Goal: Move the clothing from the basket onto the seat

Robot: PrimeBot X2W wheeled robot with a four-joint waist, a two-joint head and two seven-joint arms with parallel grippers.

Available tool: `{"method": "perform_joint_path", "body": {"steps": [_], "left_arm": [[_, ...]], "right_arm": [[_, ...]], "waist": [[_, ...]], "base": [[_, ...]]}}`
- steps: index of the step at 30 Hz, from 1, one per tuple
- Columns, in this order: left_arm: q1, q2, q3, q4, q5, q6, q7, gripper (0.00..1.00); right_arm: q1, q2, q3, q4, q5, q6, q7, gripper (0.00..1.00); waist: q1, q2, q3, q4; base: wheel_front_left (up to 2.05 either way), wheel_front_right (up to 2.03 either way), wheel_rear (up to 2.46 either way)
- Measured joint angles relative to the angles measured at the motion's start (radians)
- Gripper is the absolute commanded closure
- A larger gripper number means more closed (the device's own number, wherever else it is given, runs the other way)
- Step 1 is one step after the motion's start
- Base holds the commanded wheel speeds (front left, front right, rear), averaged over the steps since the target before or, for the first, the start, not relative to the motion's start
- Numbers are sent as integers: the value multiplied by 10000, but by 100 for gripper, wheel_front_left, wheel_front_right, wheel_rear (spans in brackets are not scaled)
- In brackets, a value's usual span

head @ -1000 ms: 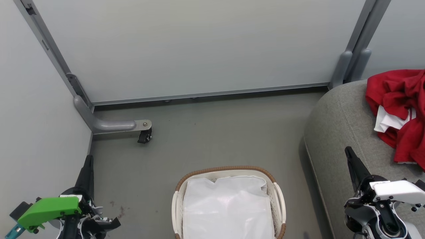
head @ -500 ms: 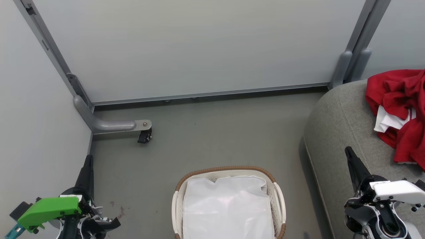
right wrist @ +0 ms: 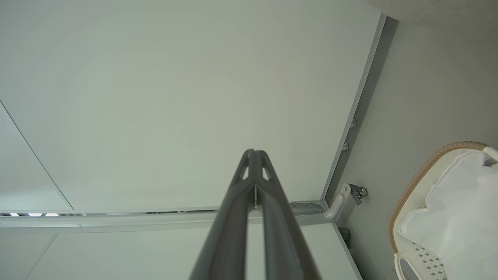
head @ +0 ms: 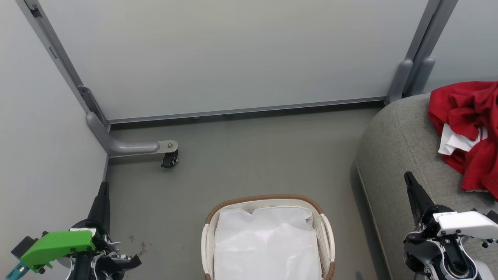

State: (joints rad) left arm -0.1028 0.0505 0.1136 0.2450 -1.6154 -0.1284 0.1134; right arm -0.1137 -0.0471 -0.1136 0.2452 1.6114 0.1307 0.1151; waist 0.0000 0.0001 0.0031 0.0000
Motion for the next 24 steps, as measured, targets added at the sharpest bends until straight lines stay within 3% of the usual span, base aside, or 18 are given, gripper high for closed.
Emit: {"method": "perform_joint_path", "body": {"steps": [24], "left_arm": [[0,-2,4,-2,0,-2,8,100]], "right_arm": [[0,0,0,0,0,0,0,100]], "waist": [[0,0,0,0]], "base": [[0,0,0]]}}
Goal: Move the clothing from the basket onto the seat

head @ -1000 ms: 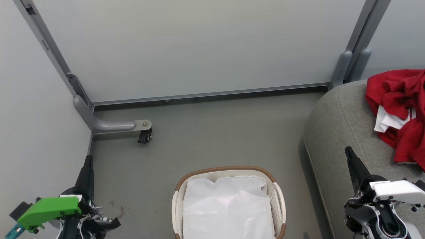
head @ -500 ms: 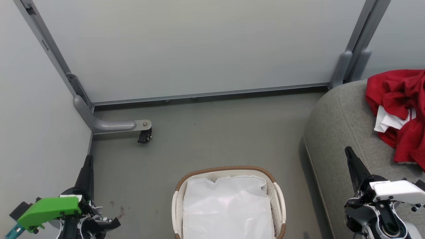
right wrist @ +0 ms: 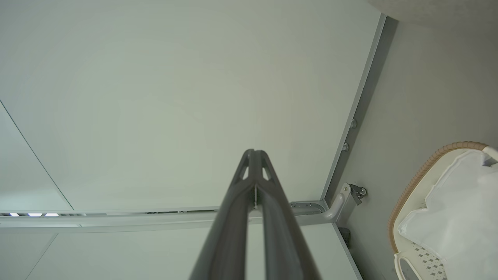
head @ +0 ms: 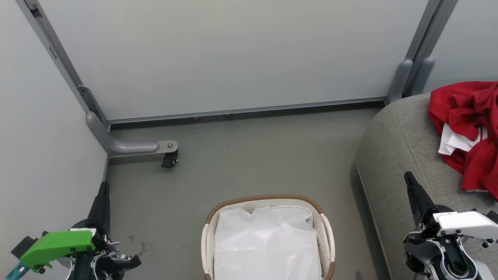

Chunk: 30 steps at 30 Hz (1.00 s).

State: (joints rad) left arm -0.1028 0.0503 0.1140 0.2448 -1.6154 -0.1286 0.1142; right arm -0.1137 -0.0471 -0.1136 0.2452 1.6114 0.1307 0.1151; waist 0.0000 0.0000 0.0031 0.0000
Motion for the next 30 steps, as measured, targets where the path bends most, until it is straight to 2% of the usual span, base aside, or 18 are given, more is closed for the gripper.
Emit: {"method": "perform_joint_path", "body": {"steps": [30], "left_arm": [[0,-2,4,0,0,0,0,100]], "right_arm": [[0,0,0,0,0,0,0,100]], "waist": [[0,0,0,0]], "base": [[0,0,0]]}}
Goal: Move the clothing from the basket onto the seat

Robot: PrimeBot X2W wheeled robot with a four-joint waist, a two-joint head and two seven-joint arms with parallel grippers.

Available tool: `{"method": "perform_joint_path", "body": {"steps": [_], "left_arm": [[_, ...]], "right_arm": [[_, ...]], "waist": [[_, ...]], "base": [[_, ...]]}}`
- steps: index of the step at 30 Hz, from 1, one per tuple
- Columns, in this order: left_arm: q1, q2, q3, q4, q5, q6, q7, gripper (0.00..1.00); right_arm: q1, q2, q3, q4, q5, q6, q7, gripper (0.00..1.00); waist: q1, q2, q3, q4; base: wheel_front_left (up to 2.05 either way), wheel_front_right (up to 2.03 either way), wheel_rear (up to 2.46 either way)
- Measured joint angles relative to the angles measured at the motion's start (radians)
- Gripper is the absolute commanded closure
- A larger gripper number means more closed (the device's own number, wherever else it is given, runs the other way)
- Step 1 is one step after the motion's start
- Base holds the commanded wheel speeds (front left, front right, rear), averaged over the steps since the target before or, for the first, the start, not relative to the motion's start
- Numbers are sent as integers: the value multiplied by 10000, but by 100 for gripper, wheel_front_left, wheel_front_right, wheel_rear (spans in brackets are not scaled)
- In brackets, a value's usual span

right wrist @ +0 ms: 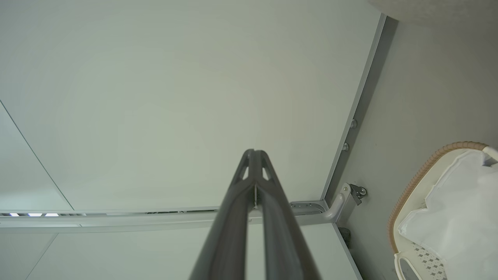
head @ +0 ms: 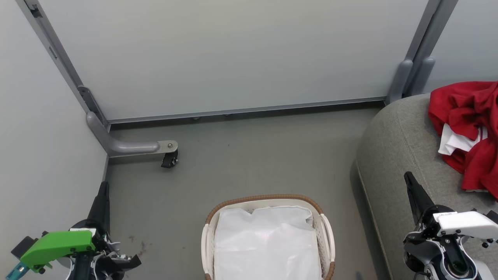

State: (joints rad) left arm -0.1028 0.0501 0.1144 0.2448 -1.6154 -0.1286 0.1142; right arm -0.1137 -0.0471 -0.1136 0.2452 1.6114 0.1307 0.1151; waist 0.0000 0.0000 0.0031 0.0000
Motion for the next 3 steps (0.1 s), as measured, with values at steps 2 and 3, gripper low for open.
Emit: {"method": "perform_joint_path", "body": {"steps": [2,3], "left_arm": [[0,0,2,0,0,0,0,100],[0,0,2,0,0,0,2,100]], "right_arm": [[0,0,0,0,0,0,0,100],[0,0,0,0,0,0,0,100]], "waist": [[0,0,0,0],[0,0,0,0]], "base": [[0,0,0],[0,0,0]]}}
